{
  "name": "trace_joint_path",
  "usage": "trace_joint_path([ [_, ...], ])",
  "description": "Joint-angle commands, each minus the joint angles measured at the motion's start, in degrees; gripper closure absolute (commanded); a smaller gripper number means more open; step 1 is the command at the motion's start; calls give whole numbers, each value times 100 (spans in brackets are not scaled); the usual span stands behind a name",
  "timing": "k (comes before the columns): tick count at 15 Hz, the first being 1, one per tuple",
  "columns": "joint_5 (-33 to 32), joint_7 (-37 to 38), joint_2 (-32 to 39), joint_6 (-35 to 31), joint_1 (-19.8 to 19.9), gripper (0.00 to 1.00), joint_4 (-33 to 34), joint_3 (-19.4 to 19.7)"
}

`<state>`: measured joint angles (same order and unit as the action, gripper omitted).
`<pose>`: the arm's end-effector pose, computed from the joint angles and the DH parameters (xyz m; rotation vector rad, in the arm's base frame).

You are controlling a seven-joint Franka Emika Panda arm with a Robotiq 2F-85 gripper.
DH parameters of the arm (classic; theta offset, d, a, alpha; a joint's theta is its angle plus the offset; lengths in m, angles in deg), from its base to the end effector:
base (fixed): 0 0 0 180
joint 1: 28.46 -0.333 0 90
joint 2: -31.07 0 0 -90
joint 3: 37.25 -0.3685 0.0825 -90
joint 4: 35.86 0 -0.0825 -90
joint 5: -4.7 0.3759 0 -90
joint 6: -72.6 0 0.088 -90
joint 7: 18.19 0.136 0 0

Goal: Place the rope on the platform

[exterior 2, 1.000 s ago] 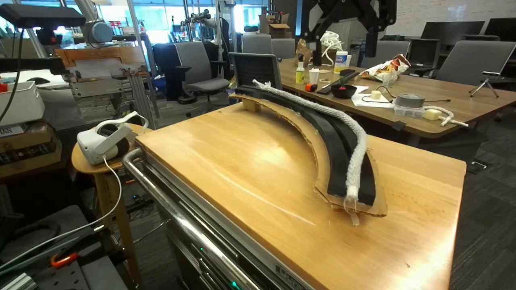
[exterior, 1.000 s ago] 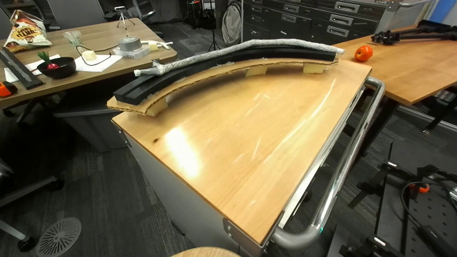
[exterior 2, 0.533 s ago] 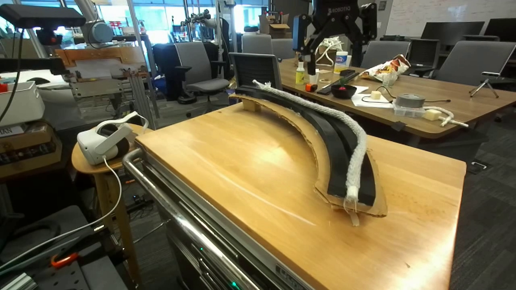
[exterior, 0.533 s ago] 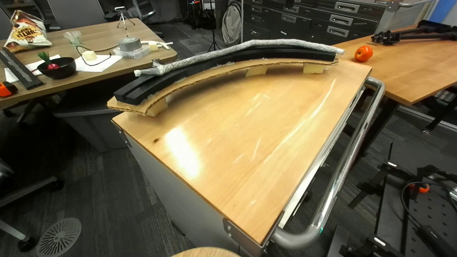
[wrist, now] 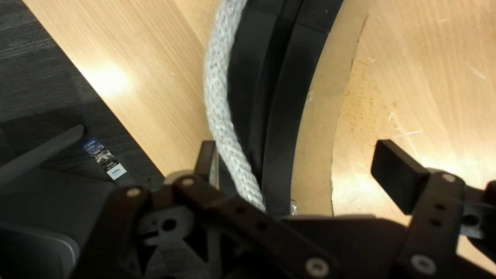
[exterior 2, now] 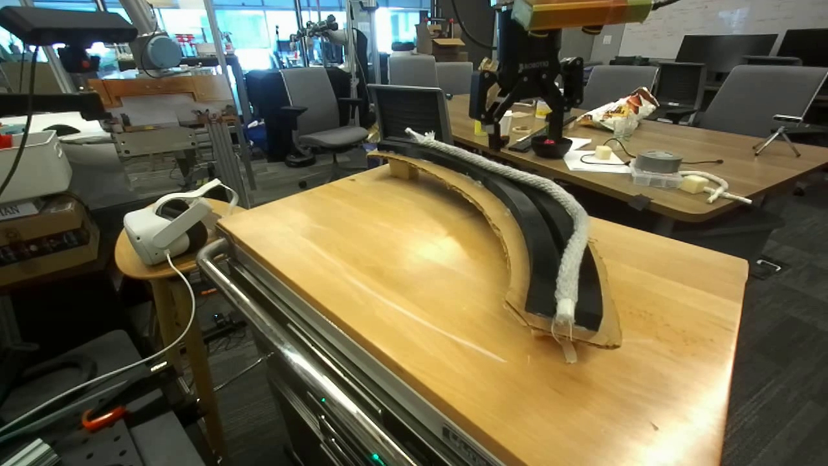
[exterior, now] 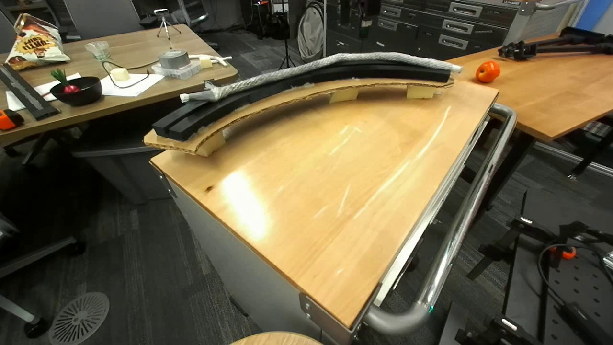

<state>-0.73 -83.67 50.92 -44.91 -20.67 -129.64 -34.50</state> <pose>0.6652 -0.1276 0.4475 2.6476 1.4520 -0.0139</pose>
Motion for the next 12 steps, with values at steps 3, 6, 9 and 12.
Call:
trace_joint_path([
  [3,137,-340,437,108,102,0,508,-152],
  [6,131,-371,579,103,124,25,638,-157],
  [9,126,-363,701,108,149,42,771,-156],
  [12,116,-356,837,169,171,7,934,-156],
])
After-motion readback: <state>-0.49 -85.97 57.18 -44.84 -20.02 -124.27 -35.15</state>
